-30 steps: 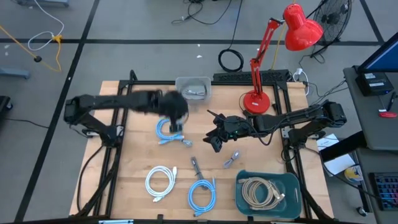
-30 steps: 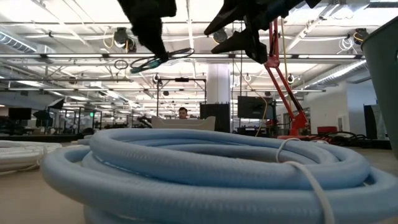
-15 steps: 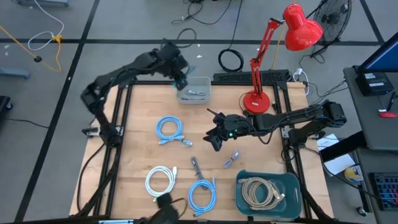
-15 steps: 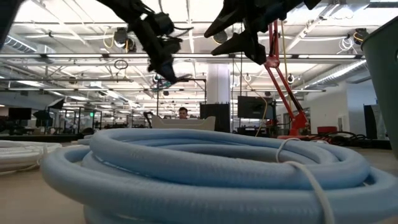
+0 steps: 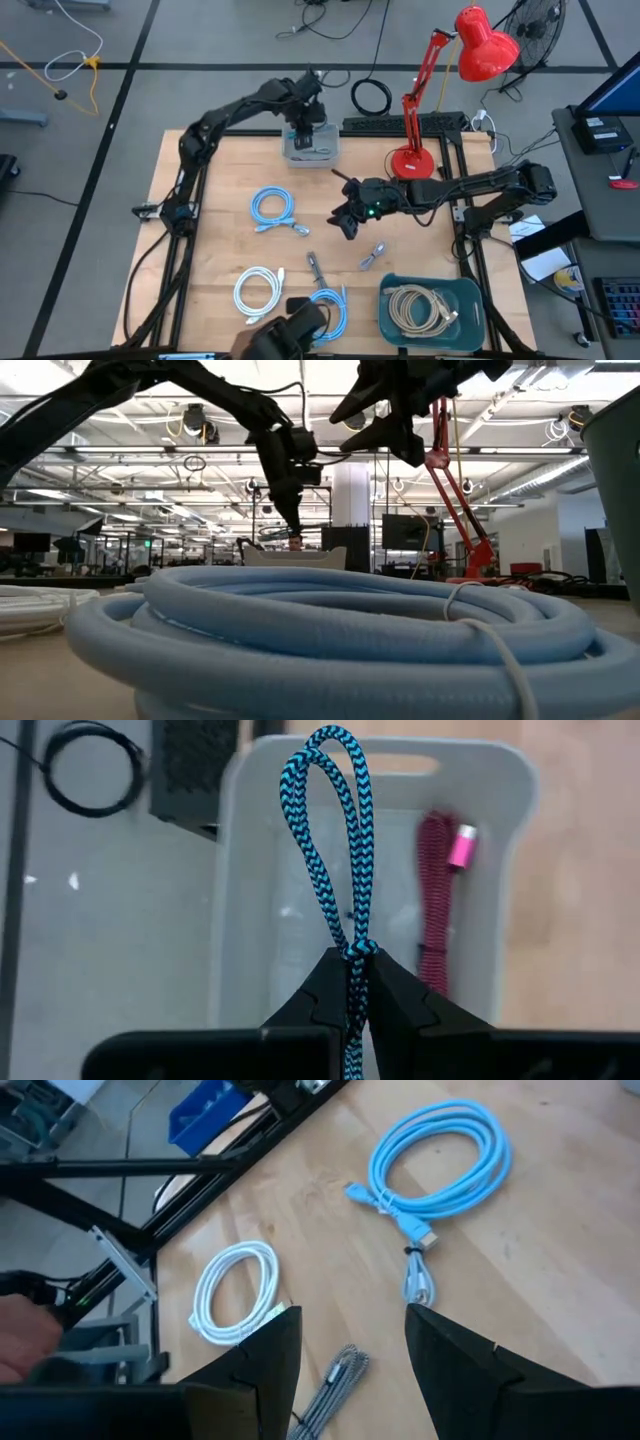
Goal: Pick & Place USB Port
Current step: Put the blue usb cable into the gray bin, then adjust the blue bin
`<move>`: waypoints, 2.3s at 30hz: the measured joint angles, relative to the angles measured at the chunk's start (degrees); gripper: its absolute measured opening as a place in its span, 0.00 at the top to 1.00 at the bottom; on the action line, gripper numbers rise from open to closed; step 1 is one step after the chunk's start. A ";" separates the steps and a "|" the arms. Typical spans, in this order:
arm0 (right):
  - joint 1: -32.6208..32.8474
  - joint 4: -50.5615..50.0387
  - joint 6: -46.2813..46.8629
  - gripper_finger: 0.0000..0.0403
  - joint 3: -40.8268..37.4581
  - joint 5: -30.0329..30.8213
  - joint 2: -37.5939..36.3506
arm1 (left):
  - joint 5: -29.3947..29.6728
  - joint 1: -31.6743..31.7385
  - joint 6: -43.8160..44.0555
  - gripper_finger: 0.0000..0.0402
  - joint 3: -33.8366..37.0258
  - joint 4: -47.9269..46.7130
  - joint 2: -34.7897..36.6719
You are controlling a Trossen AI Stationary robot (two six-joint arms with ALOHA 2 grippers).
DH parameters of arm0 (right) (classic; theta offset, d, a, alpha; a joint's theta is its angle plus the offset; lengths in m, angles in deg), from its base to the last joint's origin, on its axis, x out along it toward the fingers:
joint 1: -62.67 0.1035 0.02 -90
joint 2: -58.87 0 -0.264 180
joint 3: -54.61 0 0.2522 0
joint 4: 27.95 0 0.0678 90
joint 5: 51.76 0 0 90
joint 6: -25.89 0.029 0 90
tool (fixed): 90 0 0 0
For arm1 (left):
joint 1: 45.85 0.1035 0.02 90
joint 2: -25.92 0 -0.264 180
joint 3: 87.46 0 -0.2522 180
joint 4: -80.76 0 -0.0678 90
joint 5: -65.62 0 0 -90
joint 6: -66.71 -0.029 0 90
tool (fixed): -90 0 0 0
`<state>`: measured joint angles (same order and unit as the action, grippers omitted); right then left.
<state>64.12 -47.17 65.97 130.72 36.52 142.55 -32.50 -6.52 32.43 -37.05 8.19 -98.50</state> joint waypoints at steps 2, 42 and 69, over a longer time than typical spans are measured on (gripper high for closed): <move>-0.02 -0.59 -0.47 0.58 0.00 0.03 0.00 | -0.49 0.18 -0.25 0.96 -0.16 0.55 -0.64; -0.76 -2.99 -3.70 0.58 0.00 0.35 0.00 | 5.50 -0.63 -1.62 0.69 0.11 5.99 -6.73; 0.45 -2.73 0.97 0.58 0.02 -8.34 0.02 | -5.72 -11.11 17.17 0.64 0.11 -10.93 18.03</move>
<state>64.57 -49.90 66.94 130.74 28.19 142.57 -38.22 -17.64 49.60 -36.94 -2.74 -80.47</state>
